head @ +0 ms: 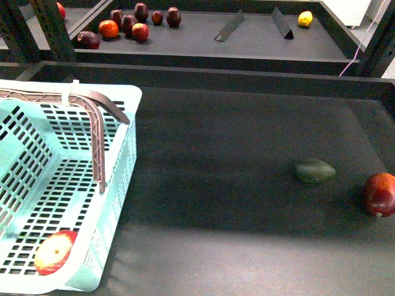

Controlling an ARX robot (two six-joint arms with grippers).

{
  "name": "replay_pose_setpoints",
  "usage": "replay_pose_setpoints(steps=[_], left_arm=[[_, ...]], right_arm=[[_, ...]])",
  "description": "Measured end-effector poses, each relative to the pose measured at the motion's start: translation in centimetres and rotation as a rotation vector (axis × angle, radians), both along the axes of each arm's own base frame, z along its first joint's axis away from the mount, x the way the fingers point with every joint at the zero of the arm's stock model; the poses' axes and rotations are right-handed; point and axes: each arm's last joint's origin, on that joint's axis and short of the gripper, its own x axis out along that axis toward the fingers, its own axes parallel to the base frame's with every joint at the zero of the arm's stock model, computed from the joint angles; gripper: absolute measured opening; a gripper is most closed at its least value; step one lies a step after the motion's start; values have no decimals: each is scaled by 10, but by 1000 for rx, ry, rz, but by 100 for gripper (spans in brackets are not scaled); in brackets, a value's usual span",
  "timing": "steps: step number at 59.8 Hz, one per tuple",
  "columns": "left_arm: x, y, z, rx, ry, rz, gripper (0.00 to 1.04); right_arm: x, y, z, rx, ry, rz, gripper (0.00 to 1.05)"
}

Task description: Pick apple with right arm and hold basket with left

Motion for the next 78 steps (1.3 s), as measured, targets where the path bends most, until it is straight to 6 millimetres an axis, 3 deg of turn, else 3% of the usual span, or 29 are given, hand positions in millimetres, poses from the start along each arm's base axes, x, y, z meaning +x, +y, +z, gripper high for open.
replay_pose_setpoints(steps=[51, 78], left_arm=[[-30, 0, -2, 1, 7, 0, 3], [-31, 0, -2, 1, 1, 0, 3]], right_arm=[[0, 0, 0, 0, 0, 0, 96], [0, 0, 0, 0, 0, 0, 96]])
